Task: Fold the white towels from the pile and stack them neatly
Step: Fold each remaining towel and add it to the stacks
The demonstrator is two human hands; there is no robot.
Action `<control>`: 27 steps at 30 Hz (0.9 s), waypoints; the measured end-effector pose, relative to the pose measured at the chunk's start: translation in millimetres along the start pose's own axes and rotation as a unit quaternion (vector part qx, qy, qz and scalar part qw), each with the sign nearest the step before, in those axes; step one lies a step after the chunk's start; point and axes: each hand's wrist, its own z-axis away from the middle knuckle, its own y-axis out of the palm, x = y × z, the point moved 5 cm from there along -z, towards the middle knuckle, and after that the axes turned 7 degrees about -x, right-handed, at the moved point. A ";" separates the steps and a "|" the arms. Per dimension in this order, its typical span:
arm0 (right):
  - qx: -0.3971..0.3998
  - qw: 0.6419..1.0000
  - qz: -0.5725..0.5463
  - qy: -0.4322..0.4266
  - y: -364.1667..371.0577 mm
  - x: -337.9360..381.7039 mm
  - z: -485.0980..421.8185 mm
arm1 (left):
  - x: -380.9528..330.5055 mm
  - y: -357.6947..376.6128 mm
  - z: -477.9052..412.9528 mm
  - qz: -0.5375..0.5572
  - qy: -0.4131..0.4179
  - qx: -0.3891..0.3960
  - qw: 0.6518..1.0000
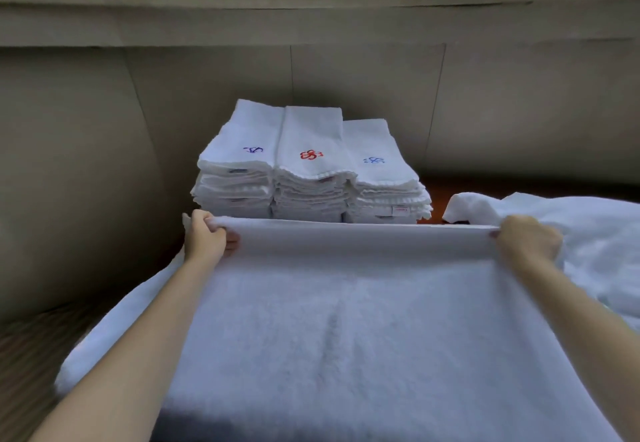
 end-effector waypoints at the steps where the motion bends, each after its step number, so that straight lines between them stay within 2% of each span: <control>1: -0.013 1.000 -0.016 0.006 -4.4 -0.2 -8.1 | -6.6 0.5 -6.1 -0.024 0.024 -0.013 0.999; 6: -0.057 0.998 -0.012 0.008 -32.1 -2.8 -32.0 | -26.8 -10.7 -36.3 -0.129 0.065 -0.017 0.989; 10: -0.115 0.992 -0.006 -0.042 -28.6 -2.9 -5.4 | -20.6 -26.0 -30.0 -0.178 0.064 -0.008 0.982; 11: -0.126 0.990 -0.024 -0.057 -25.8 -1.3 6.4 | -13.0 -28.4 -24.6 -0.144 0.035 -0.009 0.989; 13: -0.149 0.983 -0.054 -0.088 -23.3 1.5 32.4 | 7.8 -34.5 -8.4 0.030 -0.103 -0.014 0.994; 15: -0.192 0.971 -0.102 -0.103 -25.2 -2.1 54.2 | 25.1 -42.2 11.5 0.213 -0.227 -0.028 0.950; 17: -0.203 0.965 -0.143 -0.090 -29.0 -12.9 68.3 | 37.0 -51.7 24.8 0.256 -0.251 -0.056 0.932; 19: -0.206 0.967 -0.138 -0.068 -30.8 -25.1 80.4 | 51.5 -61.9 34.2 0.191 -0.234 -0.097 0.948; 21: -0.173 0.980 -0.084 -0.060 -25.7 -31.2 92.6 | 62.0 -68.6 44.8 0.119 -0.215 -0.127 0.961; 24: -0.009 0.996 0.063 -0.068 -3.0 -26.1 114.9 | 65.1 -72.3 57.0 0.081 -0.176 -0.124 0.973; 27: 0.065 0.986 0.044 -0.145 -1.8 2.7 131.4 | 61.1 -70.1 61.4 0.014 -0.130 -0.071 0.989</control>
